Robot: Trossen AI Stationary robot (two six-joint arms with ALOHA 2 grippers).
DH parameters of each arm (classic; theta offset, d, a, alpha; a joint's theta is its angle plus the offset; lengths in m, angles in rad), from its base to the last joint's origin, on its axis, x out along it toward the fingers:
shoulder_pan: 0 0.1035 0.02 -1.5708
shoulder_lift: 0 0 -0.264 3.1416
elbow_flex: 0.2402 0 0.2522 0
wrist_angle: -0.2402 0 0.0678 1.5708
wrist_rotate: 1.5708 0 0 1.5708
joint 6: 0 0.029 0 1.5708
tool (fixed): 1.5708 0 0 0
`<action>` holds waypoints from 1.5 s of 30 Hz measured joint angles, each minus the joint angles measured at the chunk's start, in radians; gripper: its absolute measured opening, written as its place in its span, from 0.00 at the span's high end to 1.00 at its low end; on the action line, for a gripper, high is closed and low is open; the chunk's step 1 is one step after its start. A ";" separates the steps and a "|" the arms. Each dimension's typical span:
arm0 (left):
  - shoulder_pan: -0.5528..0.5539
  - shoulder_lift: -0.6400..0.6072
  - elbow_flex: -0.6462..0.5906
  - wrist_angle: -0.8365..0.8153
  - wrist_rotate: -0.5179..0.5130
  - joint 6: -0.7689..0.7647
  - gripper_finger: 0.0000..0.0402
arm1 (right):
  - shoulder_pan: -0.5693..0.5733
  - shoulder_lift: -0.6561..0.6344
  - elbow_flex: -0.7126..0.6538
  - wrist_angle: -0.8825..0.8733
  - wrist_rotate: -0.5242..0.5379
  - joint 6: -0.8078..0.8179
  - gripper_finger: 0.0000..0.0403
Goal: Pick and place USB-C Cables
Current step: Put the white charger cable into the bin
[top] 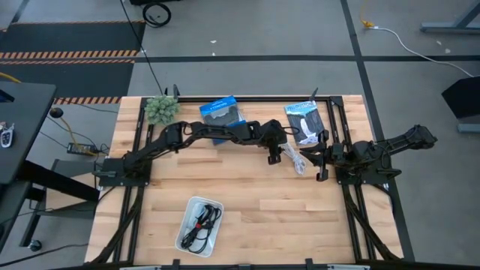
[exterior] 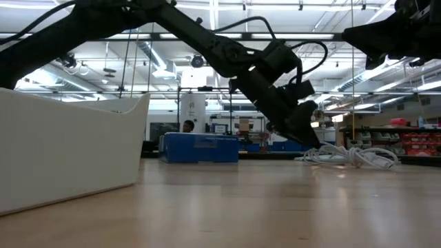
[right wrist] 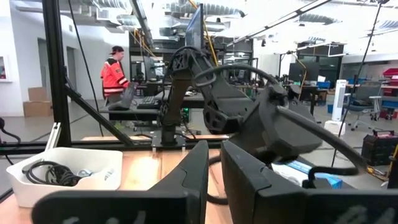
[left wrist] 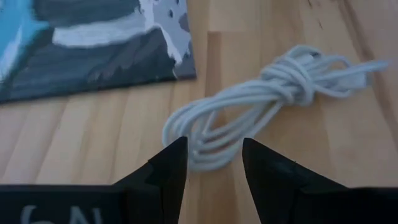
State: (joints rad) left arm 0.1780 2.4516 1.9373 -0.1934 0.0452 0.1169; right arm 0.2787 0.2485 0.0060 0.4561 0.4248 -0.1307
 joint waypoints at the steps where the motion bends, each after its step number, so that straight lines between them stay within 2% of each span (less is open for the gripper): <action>1: 0.000 0.006 0.000 0.016 -0.005 0.000 0.60 | 0.000 0.000 0.000 0.000 0.000 0.000 0.88; 14: -0.018 0.019 0.000 0.075 -0.026 0.001 0.60 | 0.000 0.000 0.000 0.000 0.000 0.000 0.88; 22: -0.030 0.019 0.000 0.094 -0.155 0.093 0.60 | 0.000 0.000 0.000 0.000 0.000 0.000 0.88; 25: -0.026 0.019 0.000 0.090 -0.157 0.083 0.60 | 0.000 0.000 0.000 0.000 0.000 0.000 0.88; 29: -0.010 0.047 0.001 0.090 -0.150 -0.008 0.60 | 0.000 0.000 0.000 0.000 0.000 0.000 0.88; 35: -0.001 0.087 0.002 0.128 -0.101 -0.058 0.60 | 0.000 0.000 0.000 0.001 0.000 0.000 0.88; 39: -0.008 0.087 0.002 0.125 -0.121 -0.031 0.66 | 0.000 0.000 0.000 0.001 0.000 0.000 0.88; 45: -0.009 0.088 0.002 0.147 -0.119 -0.030 0.81 | 0.000 0.000 0.000 -0.001 0.000 0.000 0.88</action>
State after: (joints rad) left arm 0.1692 2.5397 1.9392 -0.0464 -0.0742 0.0874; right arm 0.2787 0.2485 0.0059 0.4554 0.4248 -0.1310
